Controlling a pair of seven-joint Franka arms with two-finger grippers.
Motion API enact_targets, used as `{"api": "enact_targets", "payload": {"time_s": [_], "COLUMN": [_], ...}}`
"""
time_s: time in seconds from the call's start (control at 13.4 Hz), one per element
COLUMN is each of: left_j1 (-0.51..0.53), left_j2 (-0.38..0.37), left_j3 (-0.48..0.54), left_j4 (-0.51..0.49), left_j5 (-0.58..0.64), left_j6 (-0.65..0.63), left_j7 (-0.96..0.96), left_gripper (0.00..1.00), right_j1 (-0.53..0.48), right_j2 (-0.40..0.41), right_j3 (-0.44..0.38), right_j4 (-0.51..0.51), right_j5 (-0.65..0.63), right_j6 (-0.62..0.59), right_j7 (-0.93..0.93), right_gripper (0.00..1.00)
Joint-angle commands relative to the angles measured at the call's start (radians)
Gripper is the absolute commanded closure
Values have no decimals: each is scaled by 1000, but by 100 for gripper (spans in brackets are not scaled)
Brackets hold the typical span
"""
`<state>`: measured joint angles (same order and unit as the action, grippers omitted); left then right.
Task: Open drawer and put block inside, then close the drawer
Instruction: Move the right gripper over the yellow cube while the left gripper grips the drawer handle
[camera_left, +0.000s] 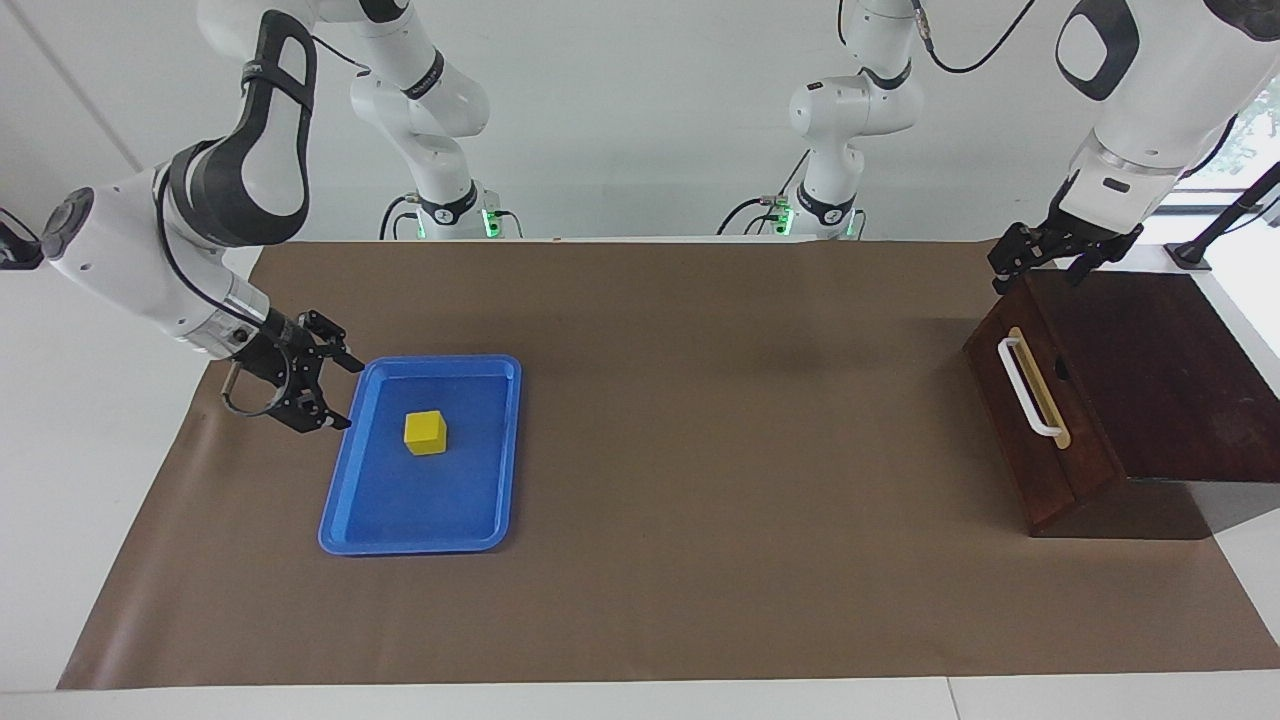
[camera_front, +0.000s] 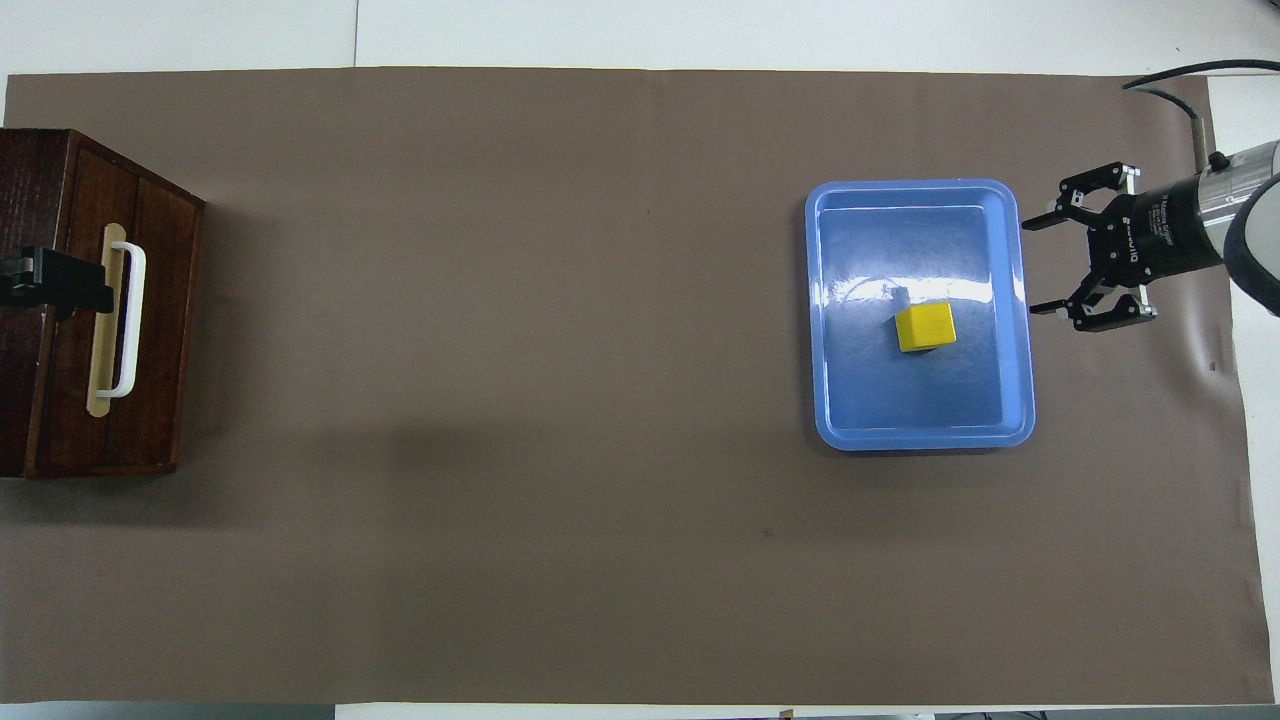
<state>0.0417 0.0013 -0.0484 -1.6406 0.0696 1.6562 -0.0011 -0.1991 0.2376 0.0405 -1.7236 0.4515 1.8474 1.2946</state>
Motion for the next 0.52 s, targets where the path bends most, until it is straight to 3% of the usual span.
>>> {"api": "enact_targets", "payload": {"time_s": [0.0, 0.3, 0.45], "left_j1": [-49, -161, -184], "left_j2": [-12, 43, 78], "left_j3": [1, 1, -1], "left_j4": [-84, -128, -151], "left_j5": [82, 208, 294], "left_j6": [89, 141, 172], "left_j7": [4, -65, -74], "left_gripper": [0, 0, 0], "right_j1": [-19, -42, -42], "right_j2": [3, 103, 114], "right_j3": [9, 9, 9], "right_j4": [-65, -65, -77], "right_j5": [55, 160, 168], "right_j6": [33, 49, 47], "right_j7": [14, -105, -149], "right_gripper": [8, 7, 7]}}
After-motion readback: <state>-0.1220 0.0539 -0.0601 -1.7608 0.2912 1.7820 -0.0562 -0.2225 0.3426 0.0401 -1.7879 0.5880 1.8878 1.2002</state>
